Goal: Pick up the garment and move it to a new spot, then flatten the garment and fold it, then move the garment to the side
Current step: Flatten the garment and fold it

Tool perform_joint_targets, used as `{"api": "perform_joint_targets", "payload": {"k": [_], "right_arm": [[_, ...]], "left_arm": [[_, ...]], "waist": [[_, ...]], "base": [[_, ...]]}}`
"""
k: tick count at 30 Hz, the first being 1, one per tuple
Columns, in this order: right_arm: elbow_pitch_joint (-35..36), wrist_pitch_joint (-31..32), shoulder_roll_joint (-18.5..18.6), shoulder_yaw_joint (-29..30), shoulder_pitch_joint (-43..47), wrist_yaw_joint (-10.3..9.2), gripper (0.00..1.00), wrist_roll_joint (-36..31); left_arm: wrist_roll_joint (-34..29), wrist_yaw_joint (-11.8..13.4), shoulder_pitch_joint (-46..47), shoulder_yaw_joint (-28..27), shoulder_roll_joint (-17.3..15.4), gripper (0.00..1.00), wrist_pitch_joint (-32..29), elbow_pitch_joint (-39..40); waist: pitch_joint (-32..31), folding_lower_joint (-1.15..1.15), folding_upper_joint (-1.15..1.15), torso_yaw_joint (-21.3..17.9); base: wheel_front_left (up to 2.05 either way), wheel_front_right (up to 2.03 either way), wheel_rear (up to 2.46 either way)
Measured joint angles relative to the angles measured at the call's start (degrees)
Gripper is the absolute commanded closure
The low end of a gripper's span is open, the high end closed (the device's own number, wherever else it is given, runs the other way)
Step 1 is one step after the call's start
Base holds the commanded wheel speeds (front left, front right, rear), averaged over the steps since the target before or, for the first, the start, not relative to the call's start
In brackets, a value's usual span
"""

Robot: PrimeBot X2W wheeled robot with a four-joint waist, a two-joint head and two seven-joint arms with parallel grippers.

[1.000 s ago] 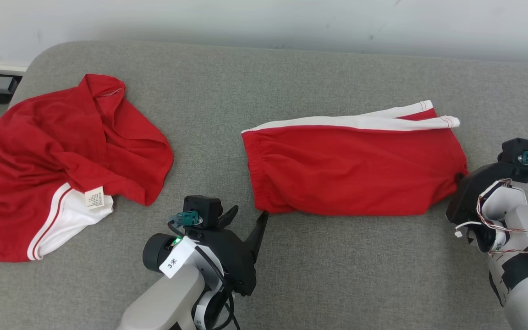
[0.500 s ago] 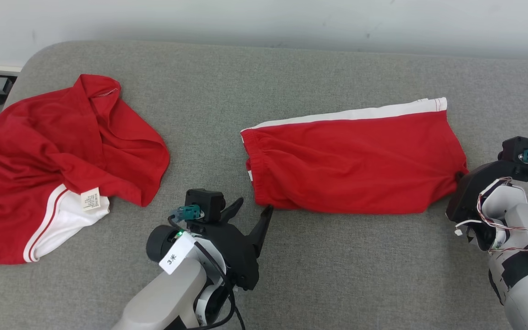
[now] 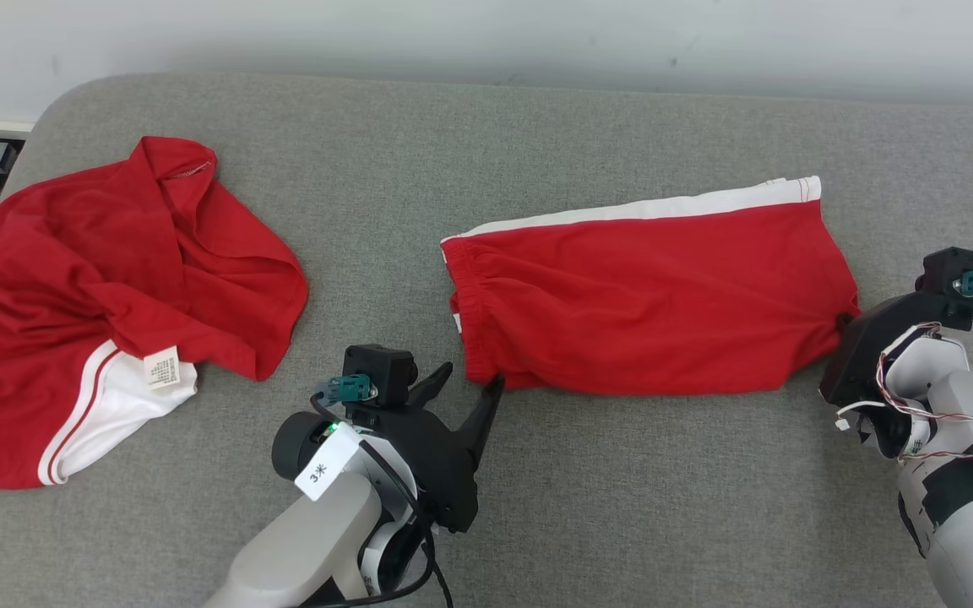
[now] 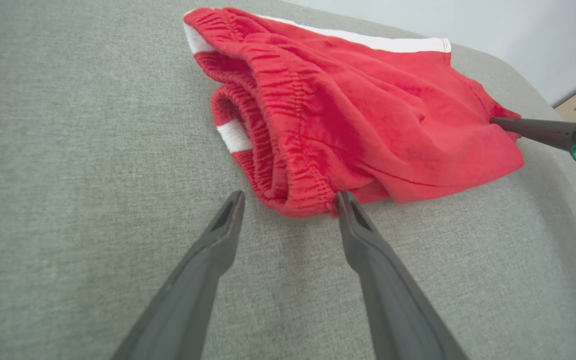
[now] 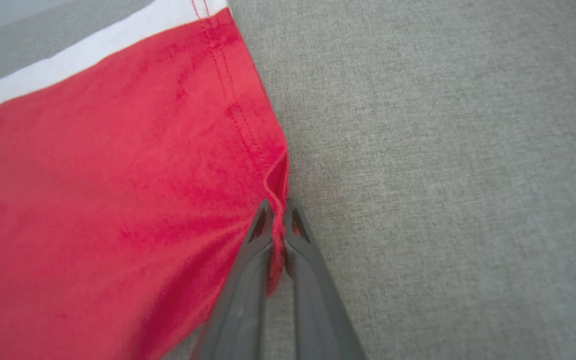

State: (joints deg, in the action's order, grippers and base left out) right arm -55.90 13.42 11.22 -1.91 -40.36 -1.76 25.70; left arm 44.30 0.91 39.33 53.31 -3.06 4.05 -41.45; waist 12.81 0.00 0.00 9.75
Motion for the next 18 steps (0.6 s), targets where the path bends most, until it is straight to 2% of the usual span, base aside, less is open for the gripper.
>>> {"api": "perform_joint_targets", "payload": {"k": [2, 3, 4, 12, 18], "right_arm": [[0.0, 0.0, 0.0, -0.1, -0.1, 0.01, 1.0, 0.0], [-0.1, -0.1, 0.0, -0.1, -0.1, 0.03, 1.0, 0.0], [-0.1, -0.1, 0.0, -0.1, -0.1, 0.1, 1.0, 0.0], [-1.3, -0.7, -0.1, -0.1, -0.2, 0.36, 1.0, 0.1], [-1.3, -1.8, -0.2, 0.2, 2.2, 1.97, 1.0, 1.3]], "left_arm": [[0.0, 0.0, 0.0, 0.0, 0.1, 0.86, 0.0, -0.3], [0.0, 0.0, 0.0, 0.0, 0.2, 0.86, 0.0, -0.4], [0.0, -0.2, 0.0, 0.0, 0.2, 1.0, 0.0, -0.5], [0.0, -2.0, 0.1, 1.1, 0.1, 1.0, 0.0, -1.9], [-0.3, -4.5, -0.2, 2.5, -1.3, 1.0, 0.9, -2.1]], "waist": [[0.0, 0.0, 0.0, -0.1], [0.0, 0.0, 0.0, -0.1], [0.0, 0.0, 0.0, -0.2], [-0.6, 0.0, 0.0, -0.5], [-2.6, 0.0, 0.0, -0.9]], "base": [[0.0, 0.0, 0.0], [0.0, 0.0, 0.0], [0.0, 0.0, 0.0], [0.0, 0.0, 0.0], [0.0, 0.0, 0.0]]}}
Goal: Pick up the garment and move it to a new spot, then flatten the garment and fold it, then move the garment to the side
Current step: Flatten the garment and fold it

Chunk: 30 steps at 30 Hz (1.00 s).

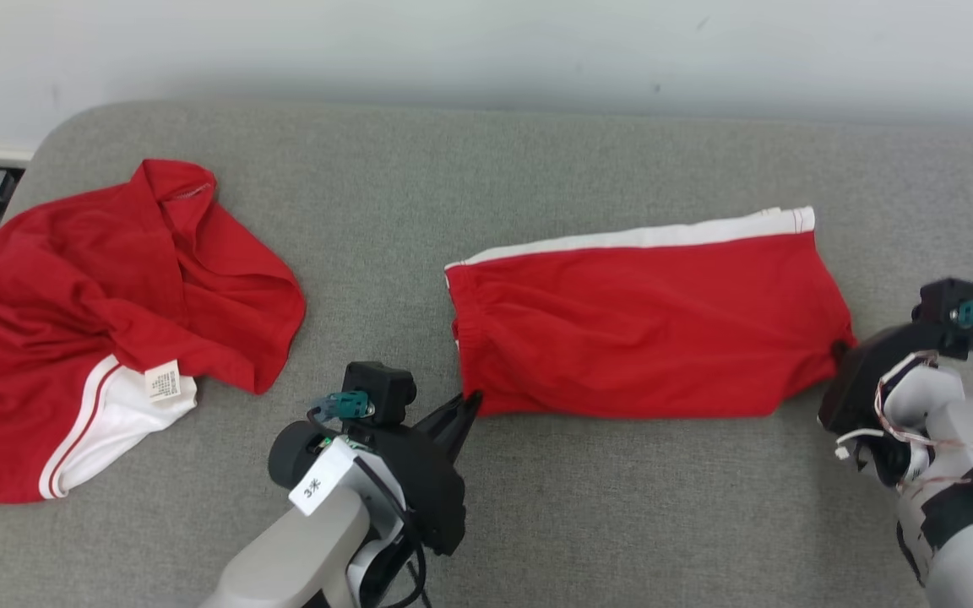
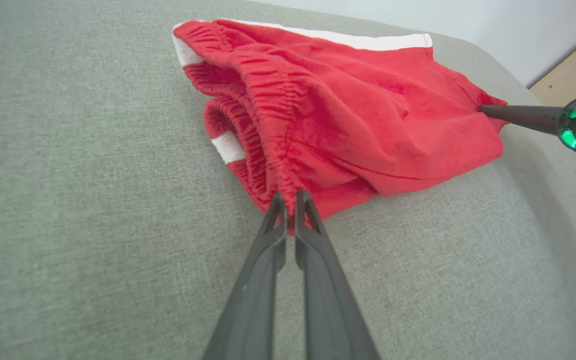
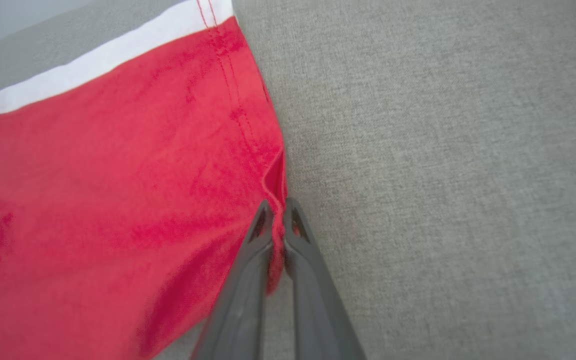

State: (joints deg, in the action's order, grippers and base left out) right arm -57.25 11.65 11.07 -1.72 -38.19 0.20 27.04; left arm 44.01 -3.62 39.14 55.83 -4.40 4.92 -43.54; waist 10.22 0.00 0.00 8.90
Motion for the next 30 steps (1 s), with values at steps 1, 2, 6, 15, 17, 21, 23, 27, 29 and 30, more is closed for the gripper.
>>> {"api": "perform_joint_targets", "payload": {"k": [1, 2, 6, 15, 17, 21, 23, 27, 29, 30], "right_arm": [[0.1, -0.1, -0.1, 0.0, 0.6, 0.41, 1.0, 0.1], [0.3, -0.4, -0.3, 0.0, 1.3, 0.66, 1.0, 0.1], [1.3, -1.3, -1.3, -0.3, 3.7, 1.45, 1.0, 0.1], [6.6, -5.0, -3.9, -0.2, 15.6, 2.82, 1.0, 1.0], [8.5, -5.6, -4.7, -0.4, 18.6, 2.83, 1.0, 1.1], [12.8, -6.2, -5.3, -1.0, 23.3, 2.86, 1.0, 1.1], [14.4, -6.2, -5.4, -1.0, 25.0, 2.83, 1.0, 1.1], [17.0, -5.9, -5.4, -1.0, 27.9, 2.56, 1.0, 1.1], [18.5, -5.6, -5.4, -0.3, 29.4, 2.3, 1.0, 1.6], [19.1, -5.4, -5.3, -0.3, 30.0, 2.29, 0.65, 1.7]], "left_arm": [[-0.2, -0.2, -0.2, 0.3, -0.5, 1.0, 0.2, 0.0], [-0.2, -0.5, -0.4, 0.5, -1.0, 1.0, 0.2, 0.0], [-0.2, -1.4, -2.0, 0.9, -2.8, 1.0, 1.0, 0.2], [-0.2, -3.0, -8.6, 3.4, -7.6, 1.0, 2.5, 2.4], [0.0, -3.0, -10.4, 3.5, -8.9, 1.0, 2.8, 2.9], [0.4, -3.0, -13.4, 3.9, -11.1, 1.0, 3.2, 4.1], [0.5, -3.1, -14.5, 4.0, -11.7, 1.0, 3.3, 4.9], [0.7, -3.4, -15.7, 4.5, -12.3, 1.0, 3.2, 5.8], [0.7, -3.4, -15.7, 4.7, -12.3, 1.0, 3.1, 6.2], [0.7, -3.4, -15.7, 4.8, -12.3, 0.9, 2.8, 6.3]], "waist": [[-0.5, 0.0, 0.0, -0.1], [-0.9, 0.0, 0.0, -0.2], [-2.5, 0.0, 0.0, -0.5], [-8.3, 0.01, 0.0, -2.3], [-9.6, 0.01, 0.0, -2.9], [-11.7, 0.01, -0.01, -4.6], [-12.4, 0.01, 0.0, -5.6], [-13.6, 0.01, -0.01, -7.6], [-14.1, 0.01, -0.01, -8.4], [-14.2, 0.01, -0.01, -8.6]], "base": [[0.0, 0.0, 0.0], [0.0, 0.0, 0.0], [0.0, 0.0, 0.0], [0.0, 0.0, 0.0], [0.0, 0.0, 0.0], [0.0, 0.0, 0.0], [0.0, 0.0, 0.0], [0.0, 0.0, 0.0], [0.0, 0.0, 0.0], [0.0, 0.0, 0.0]]}}
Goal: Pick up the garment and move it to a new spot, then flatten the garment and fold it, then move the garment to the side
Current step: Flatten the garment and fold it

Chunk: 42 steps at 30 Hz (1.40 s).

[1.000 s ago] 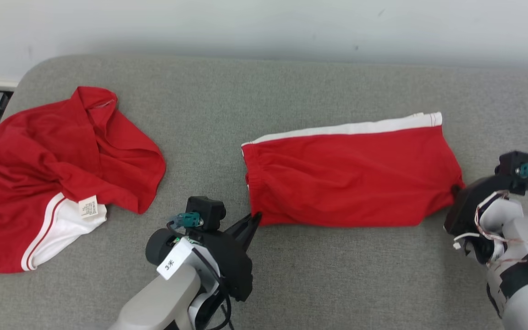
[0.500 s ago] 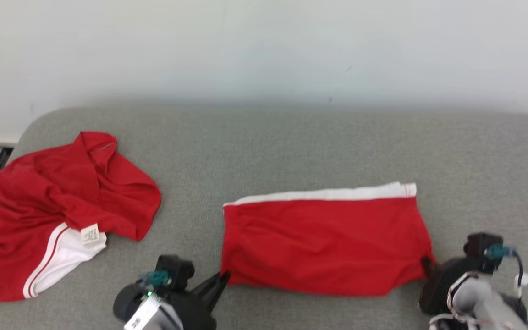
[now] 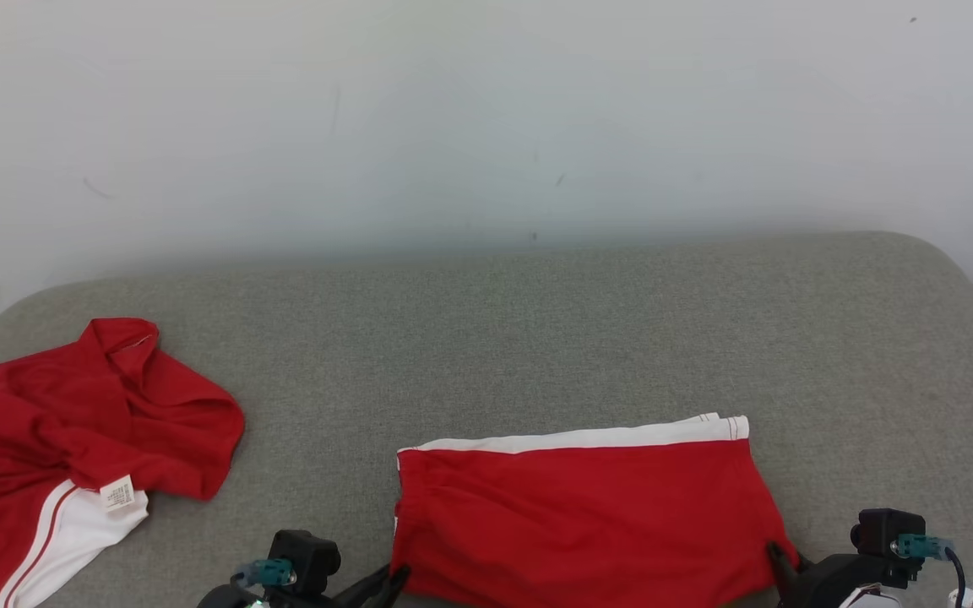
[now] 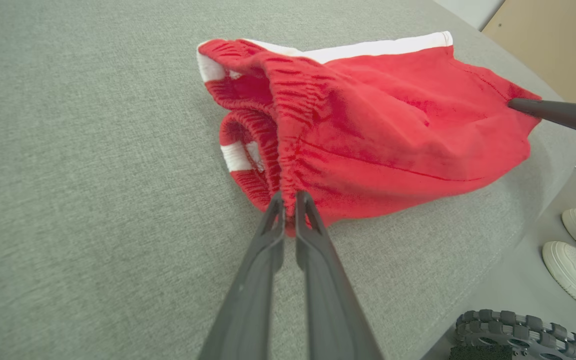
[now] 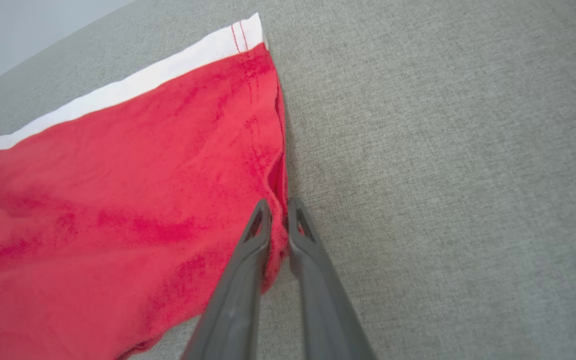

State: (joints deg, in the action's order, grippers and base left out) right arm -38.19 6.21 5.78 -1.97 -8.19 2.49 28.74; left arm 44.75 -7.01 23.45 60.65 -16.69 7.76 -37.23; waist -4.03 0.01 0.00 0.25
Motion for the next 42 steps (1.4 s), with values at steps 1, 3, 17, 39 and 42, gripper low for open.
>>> {"api": "perform_joint_targets", "payload": {"k": [1, 3, 17, 39, 42], "right_arm": [[0.7, 0.4, 0.0, 0.0, 0.6, 0.0, 0.0, 0.0], [1.9, 0.9, 0.0, 0.1, 1.2, 0.0, 0.0, 0.6], [13.2, 1.5, 0.8, 2.3, 4.5, -2.01, 0.0, 1.5], [28.2, -9.5, 0.6, 5.2, 14.1, -4.5, 0.0, -0.4], [29.2, -10.6, 0.4, 5.0, 14.9, -4.49, 0.0, -0.4]], "left_arm": [[0.0, 0.0, 0.0, 0.1, 0.0, 0.55, -0.3, 0.1], [0.2, 0.3, 0.0, 0.0, 0.0, 0.0, -1.0, 0.1], [3.1, 5.2, -4.6, -2.6, -2.5, 0.0, -2.5, 2.3], [6.6, 14.1, -13.9, -24.8, -1.6, 0.0, 6.6, 17.6], [4.6, 14.1, -15.2, -27.2, -2.0, 0.0, 6.6, 19.9]], "waist": [[-0.2, 0.0, 0.0, -0.2], [-0.3, 0.0, 0.0, -0.5], [-1.1, -0.01, 0.01, 1.1], [-5.4, 0.0, 0.01, 1.2], [-5.5, 0.0, 0.0, 0.6]], "base": [[0.0, 0.0, 0.0], [0.0, 0.0, 0.0], [0.0, 0.0, 0.0], [0.0, 0.0, 0.0], [0.0, 0.0, 0.0]]}}
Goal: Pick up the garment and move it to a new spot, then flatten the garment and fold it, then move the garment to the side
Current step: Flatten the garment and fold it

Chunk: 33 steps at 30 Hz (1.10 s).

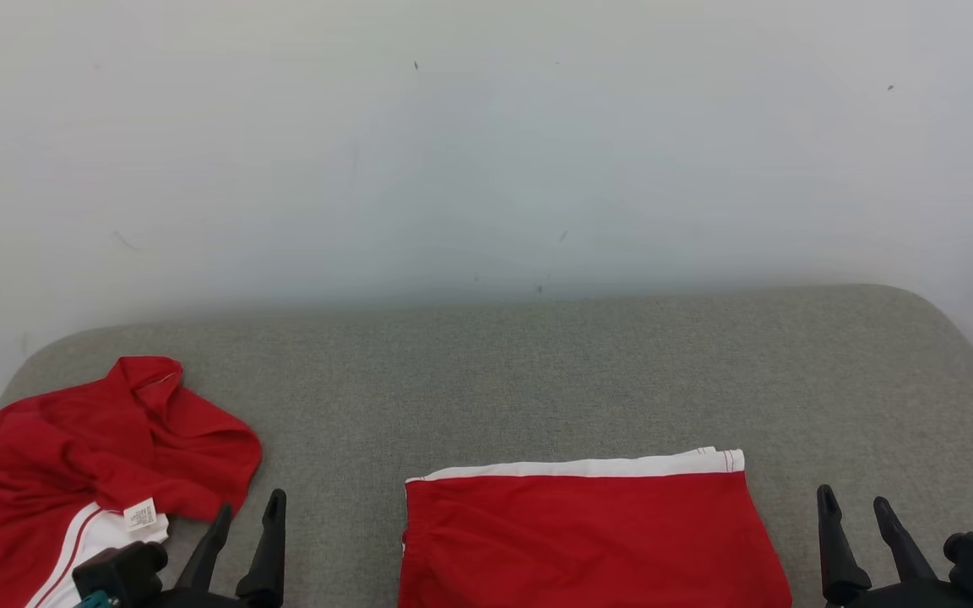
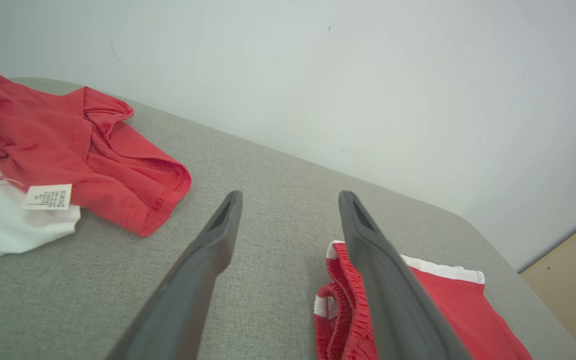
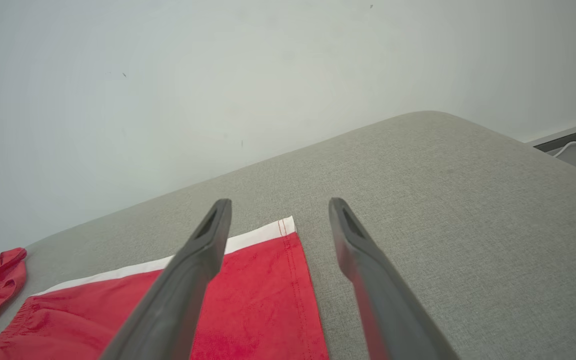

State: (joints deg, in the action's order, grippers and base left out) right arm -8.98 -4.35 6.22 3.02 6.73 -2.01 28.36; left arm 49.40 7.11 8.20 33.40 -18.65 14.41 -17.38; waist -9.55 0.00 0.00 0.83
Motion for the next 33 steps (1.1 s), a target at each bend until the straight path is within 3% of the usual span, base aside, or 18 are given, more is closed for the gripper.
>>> {"api": "perform_joint_targets", "payload": {"k": [6, 13, 26, 33], "right_arm": [[1.4, -1.2, -0.9, -1.1, 1.1, 0.54, 0.0, 0.0], [1.1, -0.7, -1.1, -4.5, 1.1, 2.12, 0.0, -0.3], [0.5, -0.6, -0.6, -4.8, 1.1, 2.52, 0.0, -1.3], [0.2, -0.1, -0.4, -4.6, 1.2, 2.3, 0.0, -1.3]], "left_arm": [[-2.1, 0.0, -2.8, -1.9, -0.7, 0.0, 0.0, 4.5], [-7.0, 0.0, -4.8, 1.3, -5.1, 0.0, 0.0, 4.1], [-5.5, 0.0, -6.8, -6.3, -4.0, 0.0, 0.0, 5.1], [-6.1, 0.0, -7.7, -5.5, -3.7, 0.0, -1.0, 6.2]], "waist": [[0.0, 0.0, 0.0, -0.6], [0.6, 0.0, 0.0, -1.2], [1.2, 0.0, 0.0, -1.7], [1.3, 0.0, 0.0, -2.0]], "base": [[0.0, 0.0, 0.0], [0.0, 0.0, 0.0], [0.0, 0.0, 0.0], [0.0, 0.0, 0.0]]}}
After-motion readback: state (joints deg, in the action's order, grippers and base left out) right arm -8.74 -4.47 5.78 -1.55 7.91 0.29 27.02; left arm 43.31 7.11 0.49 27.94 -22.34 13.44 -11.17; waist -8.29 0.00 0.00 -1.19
